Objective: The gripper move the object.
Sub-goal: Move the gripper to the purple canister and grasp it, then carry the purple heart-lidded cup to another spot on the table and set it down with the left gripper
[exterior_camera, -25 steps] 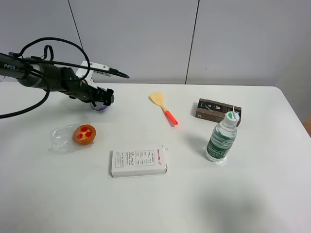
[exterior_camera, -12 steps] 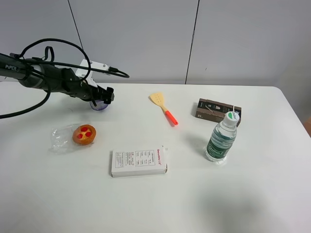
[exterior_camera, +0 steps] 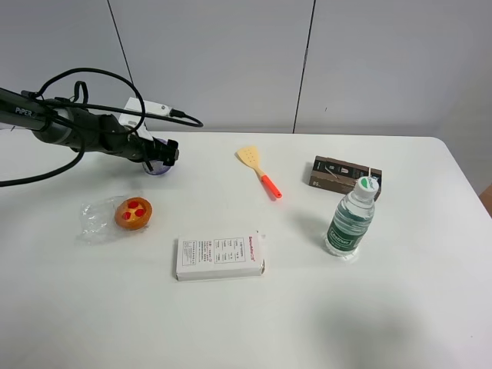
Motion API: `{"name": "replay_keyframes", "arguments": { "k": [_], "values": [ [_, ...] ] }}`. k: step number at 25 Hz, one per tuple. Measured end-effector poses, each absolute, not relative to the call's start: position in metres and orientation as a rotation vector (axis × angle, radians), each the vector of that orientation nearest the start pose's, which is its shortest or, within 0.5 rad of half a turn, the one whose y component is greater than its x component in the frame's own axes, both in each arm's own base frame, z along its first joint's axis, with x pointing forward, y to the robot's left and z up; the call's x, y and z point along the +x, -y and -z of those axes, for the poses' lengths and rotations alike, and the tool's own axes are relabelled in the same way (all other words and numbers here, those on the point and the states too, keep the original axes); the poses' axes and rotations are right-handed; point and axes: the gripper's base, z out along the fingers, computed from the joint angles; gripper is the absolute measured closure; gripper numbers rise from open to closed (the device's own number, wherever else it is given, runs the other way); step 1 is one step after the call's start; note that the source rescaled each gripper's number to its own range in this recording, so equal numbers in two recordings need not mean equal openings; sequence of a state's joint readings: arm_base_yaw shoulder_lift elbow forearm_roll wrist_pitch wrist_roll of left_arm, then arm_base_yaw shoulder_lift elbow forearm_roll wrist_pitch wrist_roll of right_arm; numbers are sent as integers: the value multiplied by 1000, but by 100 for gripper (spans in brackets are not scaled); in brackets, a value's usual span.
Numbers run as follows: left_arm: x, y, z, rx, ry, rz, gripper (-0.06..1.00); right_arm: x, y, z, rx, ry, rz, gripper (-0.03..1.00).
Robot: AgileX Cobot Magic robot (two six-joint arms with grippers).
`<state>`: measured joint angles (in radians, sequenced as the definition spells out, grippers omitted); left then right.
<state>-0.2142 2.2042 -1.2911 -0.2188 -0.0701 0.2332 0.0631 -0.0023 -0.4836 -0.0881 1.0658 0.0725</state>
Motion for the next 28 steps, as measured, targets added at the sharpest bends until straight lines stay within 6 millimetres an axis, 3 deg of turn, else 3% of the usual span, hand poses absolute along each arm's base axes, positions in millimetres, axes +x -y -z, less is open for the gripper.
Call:
{"name": "replay_keyframes", "arguments": {
  "k": [2, 3, 4, 6, 16, 25, 28],
  "values": [
    [440, 94, -96, 261, -2315, 81, -3, -3, 7, -273, 13, -2060, 22, -3],
    [440, 94, -96, 264, -2314, 80, 9, -3, 7, -273, 13, -2060, 22, -3],
    [441, 94, -96, 267, -2313, 79, 33, -3, 7, -273, 13, -2060, 22, -3],
    [440, 94, -96, 269, -2313, 78, 94, -3, 7, -273, 13, -2060, 22, -3],
    [438, 96, -103, 282, -2328, 86, 91, -3, 7, -273, 13, -2060, 22, -3],
    [415, 132, -175, 578, -2245, 83, 91, -3, 7, -273, 13, -2060, 22, -3],
    [401, 154, -196, 660, -2212, 113, 91, -3, 7, -273, 13, -2060, 22, -3]
  ]
}}
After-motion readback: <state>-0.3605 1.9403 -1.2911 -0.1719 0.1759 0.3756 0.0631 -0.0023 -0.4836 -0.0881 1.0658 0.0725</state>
